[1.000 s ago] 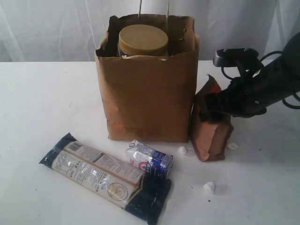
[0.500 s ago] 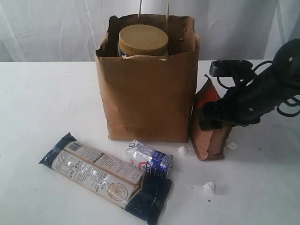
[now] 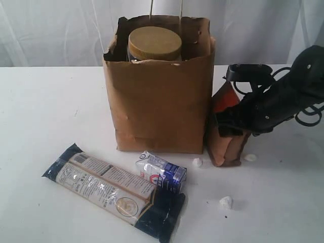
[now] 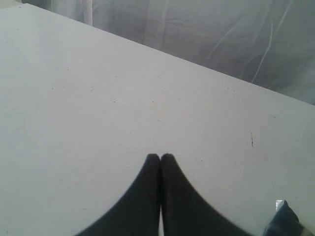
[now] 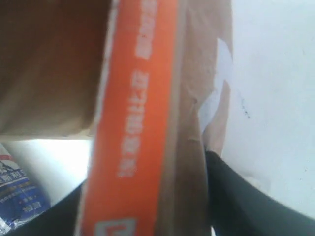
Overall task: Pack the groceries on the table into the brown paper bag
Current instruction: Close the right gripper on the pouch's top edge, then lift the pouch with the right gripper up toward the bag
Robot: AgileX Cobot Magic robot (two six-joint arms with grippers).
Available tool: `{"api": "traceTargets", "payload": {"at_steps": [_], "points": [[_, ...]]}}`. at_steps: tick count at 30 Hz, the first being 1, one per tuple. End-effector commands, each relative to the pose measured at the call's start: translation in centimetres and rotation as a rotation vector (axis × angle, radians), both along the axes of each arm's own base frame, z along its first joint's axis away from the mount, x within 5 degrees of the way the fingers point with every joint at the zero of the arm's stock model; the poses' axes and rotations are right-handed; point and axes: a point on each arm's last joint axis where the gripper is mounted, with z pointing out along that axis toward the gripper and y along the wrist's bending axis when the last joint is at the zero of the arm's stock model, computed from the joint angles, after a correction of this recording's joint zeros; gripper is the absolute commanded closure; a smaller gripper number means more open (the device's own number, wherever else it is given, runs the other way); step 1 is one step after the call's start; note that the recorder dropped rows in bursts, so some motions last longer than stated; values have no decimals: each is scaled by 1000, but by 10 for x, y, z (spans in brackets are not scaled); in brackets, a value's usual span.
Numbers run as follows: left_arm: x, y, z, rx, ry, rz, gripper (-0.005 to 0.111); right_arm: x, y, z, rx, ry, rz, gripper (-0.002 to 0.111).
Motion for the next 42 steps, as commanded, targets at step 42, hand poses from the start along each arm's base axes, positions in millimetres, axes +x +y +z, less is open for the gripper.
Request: {"api": "traceTargets", "payload": {"at_steps": [42], "points": [[-1,1,-2,21,11,5,107,-78,-29,280,283,-943,-194,108]]}}
